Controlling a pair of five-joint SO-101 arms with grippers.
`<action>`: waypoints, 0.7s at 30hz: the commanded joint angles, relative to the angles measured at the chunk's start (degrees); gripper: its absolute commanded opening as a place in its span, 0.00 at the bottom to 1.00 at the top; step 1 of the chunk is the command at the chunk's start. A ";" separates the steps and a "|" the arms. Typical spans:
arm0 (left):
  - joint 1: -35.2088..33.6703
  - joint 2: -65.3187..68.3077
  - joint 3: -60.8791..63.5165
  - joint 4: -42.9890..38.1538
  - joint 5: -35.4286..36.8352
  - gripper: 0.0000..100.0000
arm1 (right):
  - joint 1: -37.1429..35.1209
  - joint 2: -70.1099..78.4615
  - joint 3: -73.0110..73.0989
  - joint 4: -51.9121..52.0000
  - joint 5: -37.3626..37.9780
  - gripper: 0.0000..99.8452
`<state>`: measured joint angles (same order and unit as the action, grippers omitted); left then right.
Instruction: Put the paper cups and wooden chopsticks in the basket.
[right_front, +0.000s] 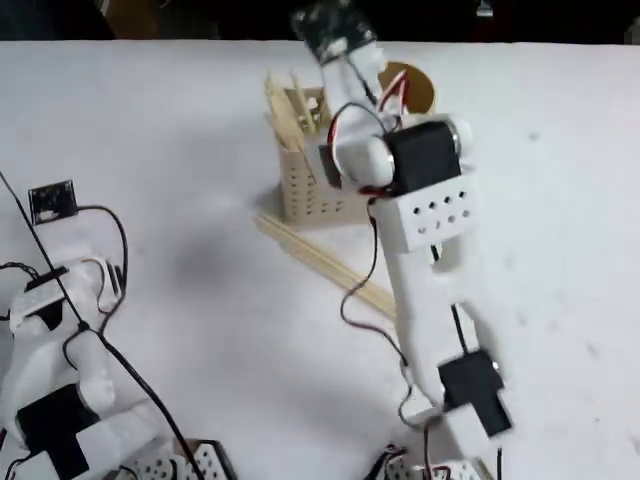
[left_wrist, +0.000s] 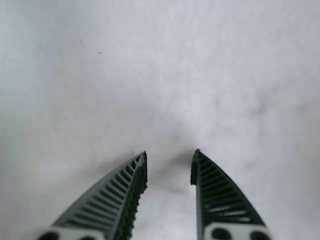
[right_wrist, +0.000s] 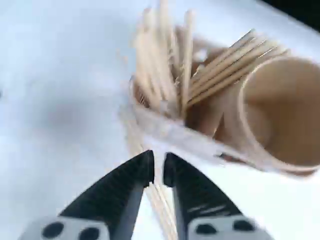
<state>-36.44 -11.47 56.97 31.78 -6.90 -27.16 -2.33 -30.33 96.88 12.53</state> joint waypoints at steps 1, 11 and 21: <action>-0.66 -0.40 -0.09 -0.62 0.62 0.16 | -2.95 -9.45 12.57 -2.42 1.49 0.03; -0.66 -0.40 -0.09 -0.62 0.62 0.16 | -3.38 -21.85 63.65 -31.69 10.99 0.08; -0.66 -0.40 -0.09 -0.62 0.62 0.16 | 5.05 -11.74 67.78 -45.85 10.99 0.13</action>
<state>-36.44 -11.47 56.97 31.78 -6.90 -24.79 -14.81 37.71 54.07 22.73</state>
